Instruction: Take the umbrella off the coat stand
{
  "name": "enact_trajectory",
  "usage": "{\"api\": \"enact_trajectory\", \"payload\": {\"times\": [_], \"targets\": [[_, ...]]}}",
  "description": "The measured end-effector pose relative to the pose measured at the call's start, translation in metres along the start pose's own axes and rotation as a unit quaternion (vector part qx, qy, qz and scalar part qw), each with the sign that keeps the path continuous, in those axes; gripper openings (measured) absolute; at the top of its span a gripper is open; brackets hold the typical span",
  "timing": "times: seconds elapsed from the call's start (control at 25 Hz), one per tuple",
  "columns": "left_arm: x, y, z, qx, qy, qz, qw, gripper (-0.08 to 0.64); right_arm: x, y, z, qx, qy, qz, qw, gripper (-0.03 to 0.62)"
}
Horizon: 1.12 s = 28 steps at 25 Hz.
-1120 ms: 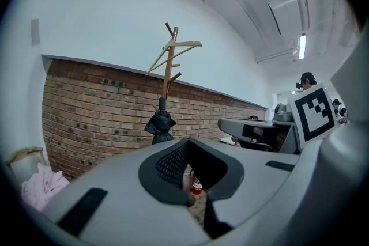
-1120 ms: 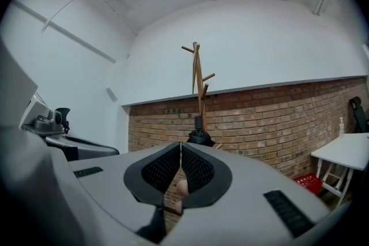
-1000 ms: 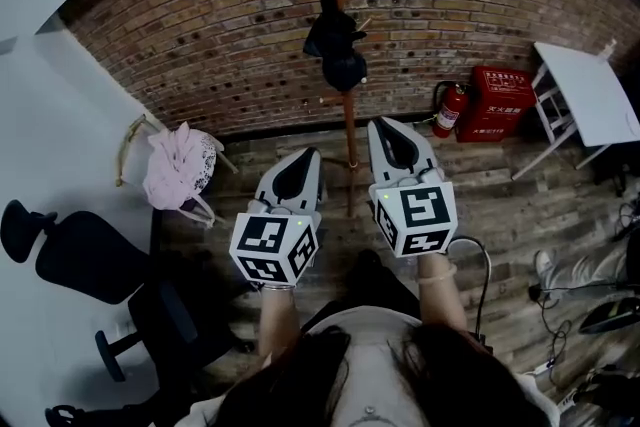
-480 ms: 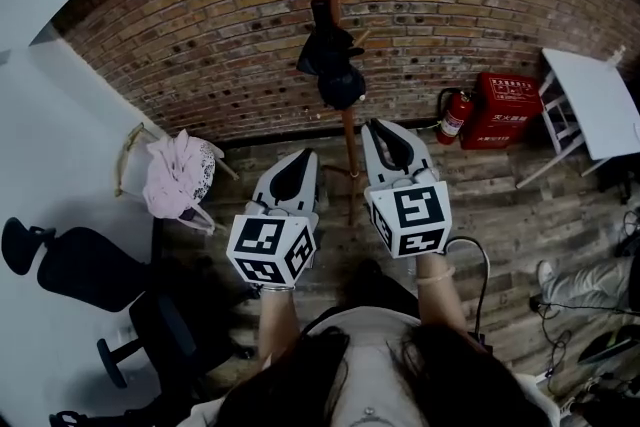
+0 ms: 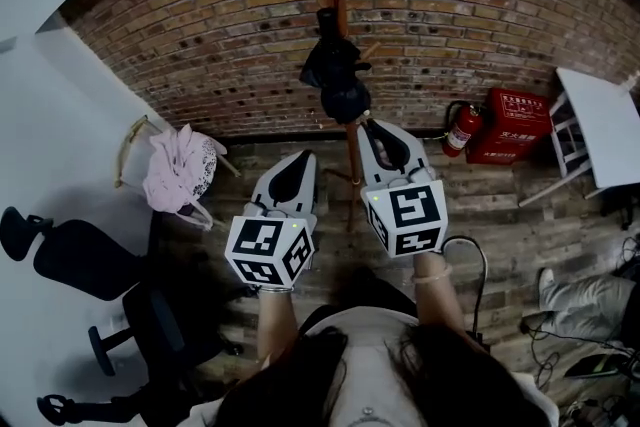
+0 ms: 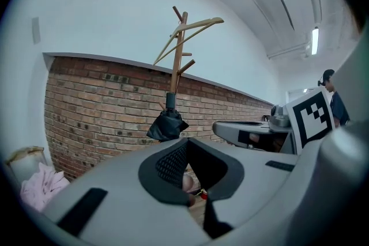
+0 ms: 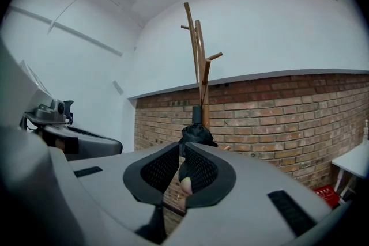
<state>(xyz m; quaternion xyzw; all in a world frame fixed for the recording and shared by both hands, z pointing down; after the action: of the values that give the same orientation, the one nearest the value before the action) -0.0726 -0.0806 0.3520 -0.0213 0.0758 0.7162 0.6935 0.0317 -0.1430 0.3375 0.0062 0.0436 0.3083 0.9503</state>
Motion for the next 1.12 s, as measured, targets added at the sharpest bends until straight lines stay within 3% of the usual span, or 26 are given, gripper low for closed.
{"api": "enact_trajectory", "payload": {"times": [0.68,1.12], "targets": [[-0.009,0.009,-0.003,0.004,0.000,-0.043,0.9991,0.009,-0.026,-0.017,0.004,0.008,0.003,-0.030,1.000,0.040],[-0.026,0.026,-0.011,-0.009,-0.002,-0.019,0.9998,0.009,-0.047,-0.019,-0.001,0.007,-0.004,-0.017,1.000,0.048]]}}
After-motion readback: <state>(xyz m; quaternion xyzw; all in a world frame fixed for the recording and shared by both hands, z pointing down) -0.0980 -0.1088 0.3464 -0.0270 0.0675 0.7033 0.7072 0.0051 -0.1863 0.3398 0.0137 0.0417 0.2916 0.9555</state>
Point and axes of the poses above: the fingertips, and each gripper's own axes: x backward along the fingers, y to its left, z out of its underside, the point moved 3 cm from there along x, backward along the fingers, and after that the axes turned 13 degrees about -z, right-handed, at the moved point
